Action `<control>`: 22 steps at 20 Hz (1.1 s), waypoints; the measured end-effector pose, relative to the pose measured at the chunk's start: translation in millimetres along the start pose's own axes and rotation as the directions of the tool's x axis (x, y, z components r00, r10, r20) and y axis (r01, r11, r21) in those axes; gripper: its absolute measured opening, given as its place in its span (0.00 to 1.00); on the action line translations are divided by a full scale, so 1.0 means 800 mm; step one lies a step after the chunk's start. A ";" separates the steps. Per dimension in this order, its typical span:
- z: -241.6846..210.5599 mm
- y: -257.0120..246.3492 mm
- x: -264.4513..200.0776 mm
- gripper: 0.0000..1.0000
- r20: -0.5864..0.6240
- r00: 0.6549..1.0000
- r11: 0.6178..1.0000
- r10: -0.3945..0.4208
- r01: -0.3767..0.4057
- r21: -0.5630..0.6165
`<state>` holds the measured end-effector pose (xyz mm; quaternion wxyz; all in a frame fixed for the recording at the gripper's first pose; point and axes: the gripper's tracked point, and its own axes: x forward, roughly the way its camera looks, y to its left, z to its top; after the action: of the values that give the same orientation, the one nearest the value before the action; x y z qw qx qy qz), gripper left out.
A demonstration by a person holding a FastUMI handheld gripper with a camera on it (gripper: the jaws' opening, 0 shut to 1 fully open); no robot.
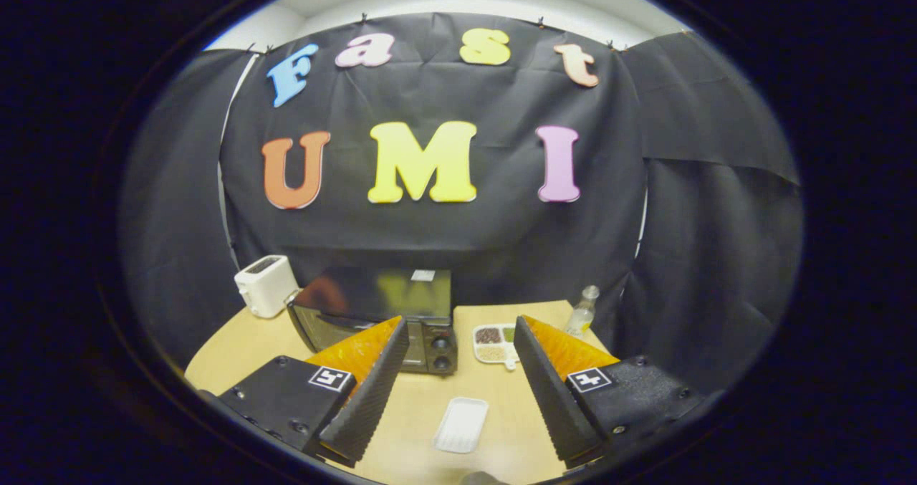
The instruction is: Open the toaster oven, put the food inside, and close the toaster oven door.
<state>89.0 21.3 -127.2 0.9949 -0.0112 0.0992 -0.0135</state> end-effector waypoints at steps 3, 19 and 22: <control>0.037 -0.050 -0.044 0.97 0.066 0.998 1.000 -0.006 0.004 0.020; 0.033 -0.137 -0.121 0.97 0.149 0.986 0.997 0.076 -0.077 0.004; 0.038 -0.141 -0.125 0.97 0.157 0.985 0.997 0.072 -0.074 0.006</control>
<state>-5.8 -88.2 -74.8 0.9995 -0.0029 0.0210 0.0231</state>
